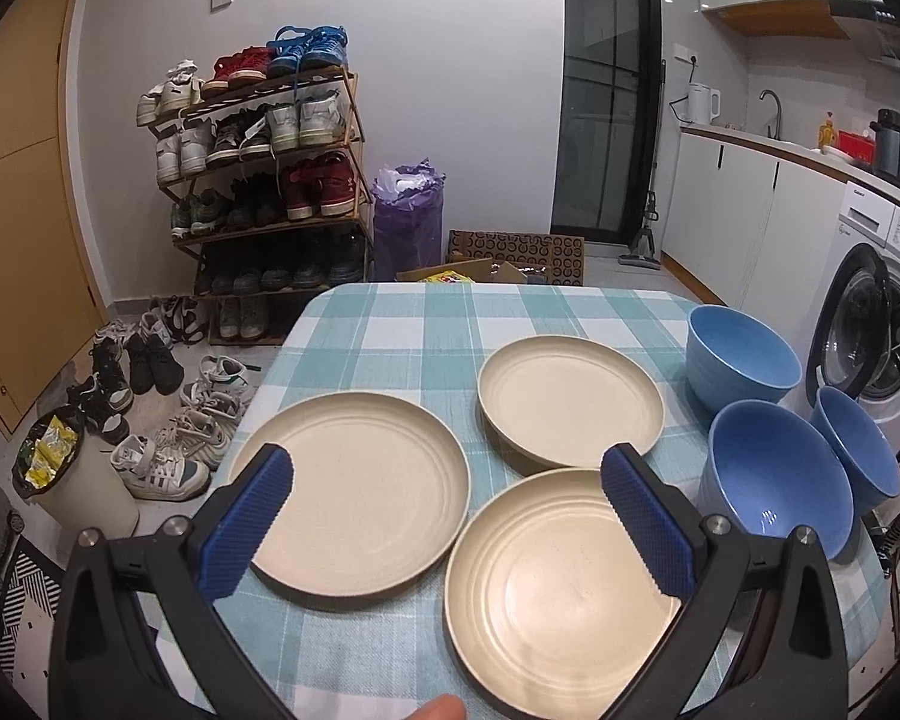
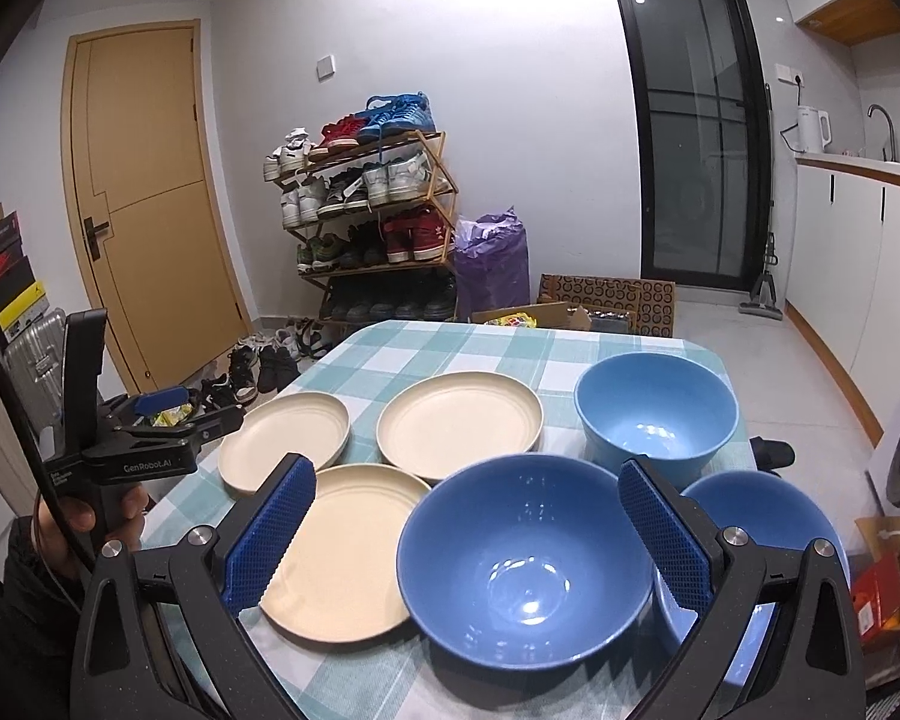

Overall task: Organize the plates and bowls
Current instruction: 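Lower both grippers toward the rim of one cream plate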

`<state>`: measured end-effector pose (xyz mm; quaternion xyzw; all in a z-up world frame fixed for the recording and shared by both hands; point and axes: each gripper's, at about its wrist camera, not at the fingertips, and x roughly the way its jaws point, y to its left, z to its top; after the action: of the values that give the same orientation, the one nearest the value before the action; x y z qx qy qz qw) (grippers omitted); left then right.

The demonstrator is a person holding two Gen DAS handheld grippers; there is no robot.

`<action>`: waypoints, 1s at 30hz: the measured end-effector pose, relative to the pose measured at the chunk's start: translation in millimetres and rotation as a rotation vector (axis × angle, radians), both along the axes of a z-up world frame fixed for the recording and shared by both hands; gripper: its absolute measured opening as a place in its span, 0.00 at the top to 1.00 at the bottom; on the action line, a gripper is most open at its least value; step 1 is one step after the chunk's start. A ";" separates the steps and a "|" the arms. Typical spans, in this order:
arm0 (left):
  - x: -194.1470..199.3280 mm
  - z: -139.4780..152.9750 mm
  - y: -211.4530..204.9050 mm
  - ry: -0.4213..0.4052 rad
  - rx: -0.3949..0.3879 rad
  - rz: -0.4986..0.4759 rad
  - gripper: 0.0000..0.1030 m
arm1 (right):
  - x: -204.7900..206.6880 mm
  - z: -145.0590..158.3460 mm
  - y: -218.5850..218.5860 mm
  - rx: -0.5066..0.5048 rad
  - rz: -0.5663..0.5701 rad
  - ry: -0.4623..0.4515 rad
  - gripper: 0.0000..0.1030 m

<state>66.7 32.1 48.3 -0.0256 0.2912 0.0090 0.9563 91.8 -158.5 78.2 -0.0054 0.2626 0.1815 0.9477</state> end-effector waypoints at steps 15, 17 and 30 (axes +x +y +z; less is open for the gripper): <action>36.9 20.8 12.0 0.010 -0.017 0.002 0.00 | 39.0 33.8 -5.5 0.015 -0.005 0.036 0.00; 42.5 22.2 11.7 0.012 -0.016 -0.002 0.00 | 44.8 40.0 -7.4 0.021 -0.005 0.038 0.00; 77.6 25.4 1.9 0.023 -0.008 -0.039 0.00 | 93.1 52.7 -5.4 -0.017 -0.010 0.110 0.00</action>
<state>144.3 34.0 73.7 -0.0234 0.3028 -0.0105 0.9527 184.9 -163.9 130.9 -0.0023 0.3161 0.1743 0.9326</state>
